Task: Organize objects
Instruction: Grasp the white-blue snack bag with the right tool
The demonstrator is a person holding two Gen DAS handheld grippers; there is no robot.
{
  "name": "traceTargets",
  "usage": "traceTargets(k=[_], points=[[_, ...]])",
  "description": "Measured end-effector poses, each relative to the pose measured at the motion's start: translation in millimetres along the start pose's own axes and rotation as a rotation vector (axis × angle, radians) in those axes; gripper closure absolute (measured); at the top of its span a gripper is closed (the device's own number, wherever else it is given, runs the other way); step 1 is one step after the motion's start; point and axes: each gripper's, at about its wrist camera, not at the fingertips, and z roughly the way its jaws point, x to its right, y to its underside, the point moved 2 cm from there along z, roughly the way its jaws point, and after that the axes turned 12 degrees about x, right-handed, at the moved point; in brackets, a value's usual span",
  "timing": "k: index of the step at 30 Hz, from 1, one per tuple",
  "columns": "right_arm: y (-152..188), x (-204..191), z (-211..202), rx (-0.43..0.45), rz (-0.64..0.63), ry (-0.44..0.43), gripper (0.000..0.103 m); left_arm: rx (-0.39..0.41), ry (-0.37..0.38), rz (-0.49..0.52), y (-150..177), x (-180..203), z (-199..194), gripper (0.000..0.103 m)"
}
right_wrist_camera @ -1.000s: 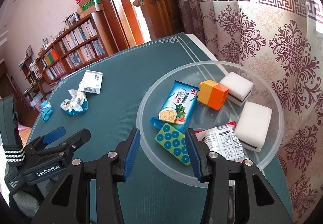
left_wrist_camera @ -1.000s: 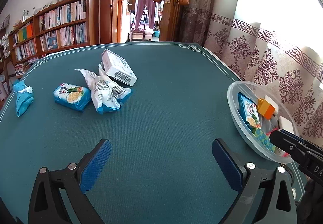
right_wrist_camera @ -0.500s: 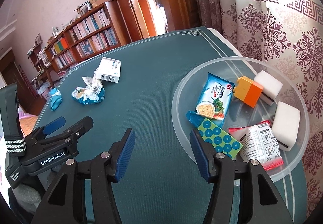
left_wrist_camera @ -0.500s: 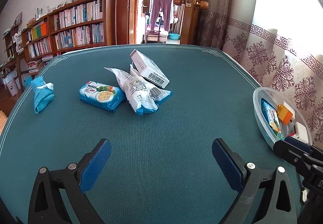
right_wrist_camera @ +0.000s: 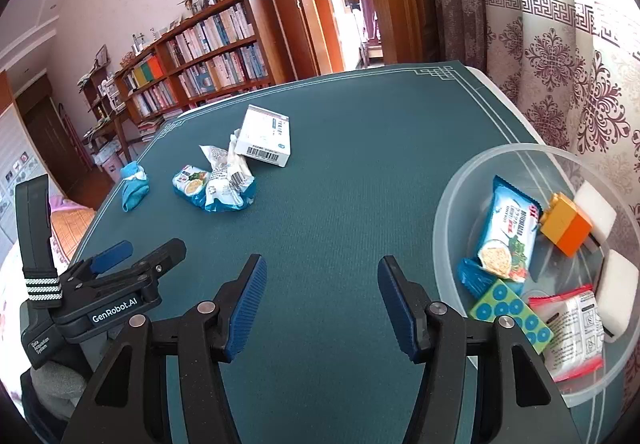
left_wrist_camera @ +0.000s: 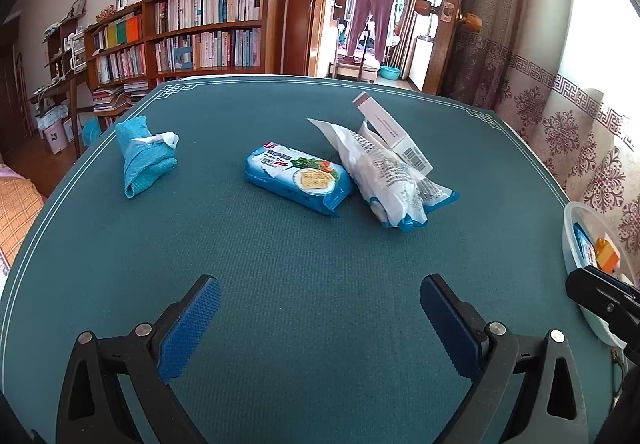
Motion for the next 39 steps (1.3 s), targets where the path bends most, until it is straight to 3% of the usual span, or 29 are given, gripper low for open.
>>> traceTargets(k=[17,25,39], points=[[-36.1,-77.6,94.4,-0.045,-0.139,-0.126,0.043,-0.027,-0.067,-0.094,5.9,-42.6,4.2,0.001],[-36.2,-89.2,137.0,-0.106,-0.158,-0.123,0.043,-0.053,-0.069,-0.145,9.2,-51.7,8.6,0.001],[-22.9,-98.2,169.8,-0.155,-0.207,-0.119,0.043,-0.069,-0.079,-0.185,12.0,-57.1,11.1,0.001]])
